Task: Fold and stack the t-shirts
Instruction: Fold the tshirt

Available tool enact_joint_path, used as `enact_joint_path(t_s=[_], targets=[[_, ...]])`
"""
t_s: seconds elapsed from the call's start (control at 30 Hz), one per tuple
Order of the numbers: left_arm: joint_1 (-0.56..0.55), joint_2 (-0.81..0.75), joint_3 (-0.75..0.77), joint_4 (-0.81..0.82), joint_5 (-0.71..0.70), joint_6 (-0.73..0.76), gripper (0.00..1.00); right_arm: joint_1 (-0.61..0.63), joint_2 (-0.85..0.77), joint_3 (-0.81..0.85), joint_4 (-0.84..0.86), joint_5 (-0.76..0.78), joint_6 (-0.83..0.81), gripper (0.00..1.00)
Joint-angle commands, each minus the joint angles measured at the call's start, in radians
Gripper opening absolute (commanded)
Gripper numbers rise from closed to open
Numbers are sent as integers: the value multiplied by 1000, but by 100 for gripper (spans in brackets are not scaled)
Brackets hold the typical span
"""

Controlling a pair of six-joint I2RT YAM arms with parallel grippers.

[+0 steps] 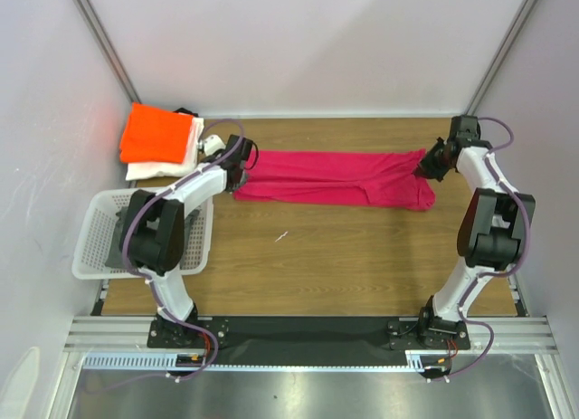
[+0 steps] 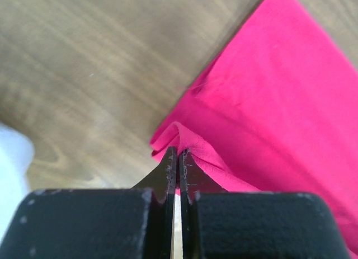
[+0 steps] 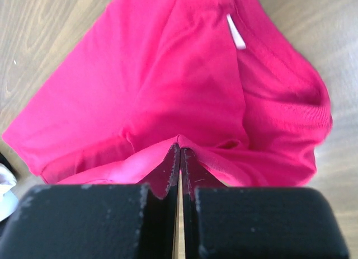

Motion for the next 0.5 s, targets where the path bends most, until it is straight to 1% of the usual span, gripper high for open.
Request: enact_joint_path(t_s=[0.0,0.13,0.47], targets=[[14,33,76,10,-2,13,0,-8,38,93,40,-12,-18,0],[14,86,142,4,-6,61,0,-11,89,154,40,-18,-29,0],[17,185,251,-11,-32,107,0,-17,233,285,23,-44,-46,0]])
